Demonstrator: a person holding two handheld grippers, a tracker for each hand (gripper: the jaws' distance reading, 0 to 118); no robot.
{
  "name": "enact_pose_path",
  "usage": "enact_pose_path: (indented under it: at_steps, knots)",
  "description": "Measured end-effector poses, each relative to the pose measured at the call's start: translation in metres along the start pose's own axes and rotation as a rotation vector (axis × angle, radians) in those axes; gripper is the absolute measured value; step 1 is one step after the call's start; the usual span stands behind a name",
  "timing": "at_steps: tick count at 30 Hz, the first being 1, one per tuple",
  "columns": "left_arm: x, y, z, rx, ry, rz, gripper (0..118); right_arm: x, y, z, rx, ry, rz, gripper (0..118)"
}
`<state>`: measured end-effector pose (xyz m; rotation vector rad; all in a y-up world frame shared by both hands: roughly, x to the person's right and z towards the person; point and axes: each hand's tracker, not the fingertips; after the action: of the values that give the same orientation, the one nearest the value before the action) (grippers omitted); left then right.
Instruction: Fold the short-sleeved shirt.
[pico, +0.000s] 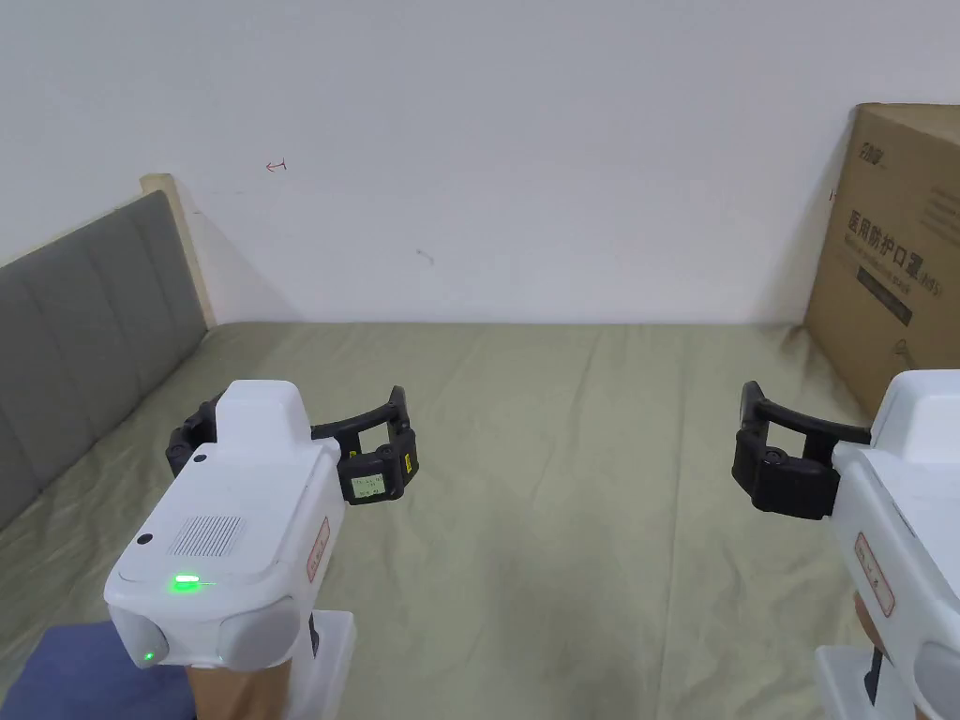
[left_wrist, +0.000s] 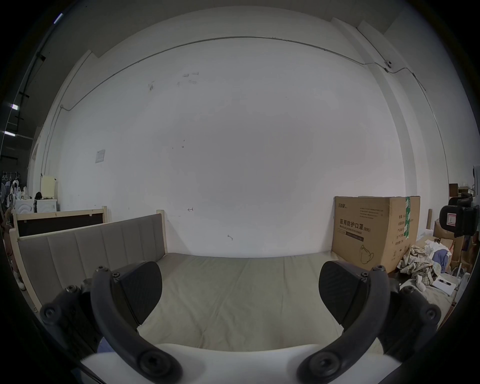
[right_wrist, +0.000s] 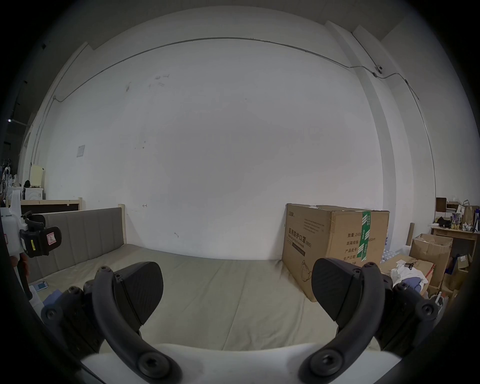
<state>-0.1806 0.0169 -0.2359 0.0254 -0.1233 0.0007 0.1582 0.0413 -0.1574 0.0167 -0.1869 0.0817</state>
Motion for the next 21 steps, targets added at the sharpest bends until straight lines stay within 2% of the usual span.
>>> enact_pose_path:
  at_steps: [21]
  knots:
    - [-0.0041,0.0004,0.0015,0.007,0.009,-0.002,118,-0.0073,0.0063,0.0063,0.019,0.009,0.006,115]
